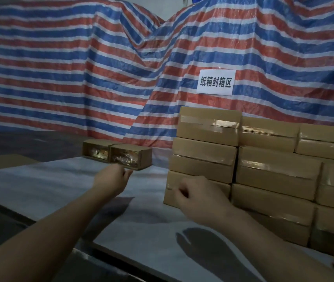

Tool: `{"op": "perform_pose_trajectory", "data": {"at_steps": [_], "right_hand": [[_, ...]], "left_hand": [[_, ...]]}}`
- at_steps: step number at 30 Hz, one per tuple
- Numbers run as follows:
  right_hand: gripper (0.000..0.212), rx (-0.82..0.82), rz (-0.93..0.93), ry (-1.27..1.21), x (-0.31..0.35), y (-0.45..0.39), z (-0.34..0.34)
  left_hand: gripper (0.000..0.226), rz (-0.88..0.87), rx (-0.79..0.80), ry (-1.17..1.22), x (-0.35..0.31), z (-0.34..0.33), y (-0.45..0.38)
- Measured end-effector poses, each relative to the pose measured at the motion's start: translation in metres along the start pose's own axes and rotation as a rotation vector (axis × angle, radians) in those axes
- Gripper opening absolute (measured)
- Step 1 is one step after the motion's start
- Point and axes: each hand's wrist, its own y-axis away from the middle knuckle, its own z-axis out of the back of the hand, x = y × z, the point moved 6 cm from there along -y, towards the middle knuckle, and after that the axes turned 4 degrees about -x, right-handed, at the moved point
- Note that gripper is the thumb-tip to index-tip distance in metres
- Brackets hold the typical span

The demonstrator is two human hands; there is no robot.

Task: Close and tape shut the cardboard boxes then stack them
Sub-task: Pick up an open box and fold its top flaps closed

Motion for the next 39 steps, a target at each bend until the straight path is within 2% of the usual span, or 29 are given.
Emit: {"op": "perform_pose_trajectory", "data": {"at_steps": [3, 6, 11, 16, 17, 20, 24, 26, 29, 31, 33, 37, 39], "right_hand": [[0.025, 0.104, -0.003, -0.087, 0.029, -0.048, -0.055], [0.019, 0.163, 0.048, -0.069, 0.054, -0.097, -0.098], [0.018, 0.157, -0.058, 0.063, 0.055, -0.183, -0.141], [0.041, 0.050, -0.166, 0.193, 0.040, -0.253, -0.179], [0.047, 0.047, -0.175, 0.221, 0.037, -0.265, -0.188], [0.059, 0.039, -0.216, 0.253, 0.024, -0.297, -0.213], [0.070, 0.059, -0.254, 0.275, 0.002, -0.331, -0.242], [0.064, 0.054, -0.253, 0.298, -0.004, -0.343, -0.257], [0.039, 0.036, -0.269, 0.309, -0.011, -0.353, -0.276], [0.028, 0.033, -0.274, 0.308, -0.016, -0.357, -0.285], [0.023, 0.036, -0.240, 0.353, -0.017, -0.360, -0.287], [0.023, 0.061, -0.207, 0.390, -0.016, -0.354, -0.273], [0.021, 0.075, -0.191, 0.383, -0.010, -0.343, -0.260]], "left_hand": [[0.037, 0.000, -0.090, -0.070, 0.017, 0.000, -0.019], [0.010, -0.019, -0.107, -0.078, 0.032, -0.004, -0.043], [0.042, -0.057, -0.062, -0.164, 0.054, -0.019, -0.088], [0.051, 0.036, -0.033, -0.066, 0.082, -0.052, -0.105], [0.048, 0.052, -0.034, -0.059, 0.088, -0.056, -0.107], [0.021, 0.124, -0.082, 0.046, 0.108, -0.060, -0.114], [0.019, 0.247, -0.119, 0.238, 0.125, -0.068, -0.120], [0.027, 0.229, -0.127, 0.235, 0.121, -0.070, -0.122], [0.053, 0.238, -0.100, 0.228, 0.115, -0.072, -0.122], [0.060, 0.266, -0.088, 0.224, 0.113, -0.073, -0.122], [0.055, 0.275, -0.077, 0.194, 0.114, -0.073, -0.122], [0.020, 0.282, -0.095, 0.326, 0.120, -0.074, -0.121], [0.020, 0.303, -0.097, 0.428, 0.121, -0.074, -0.121]]}}
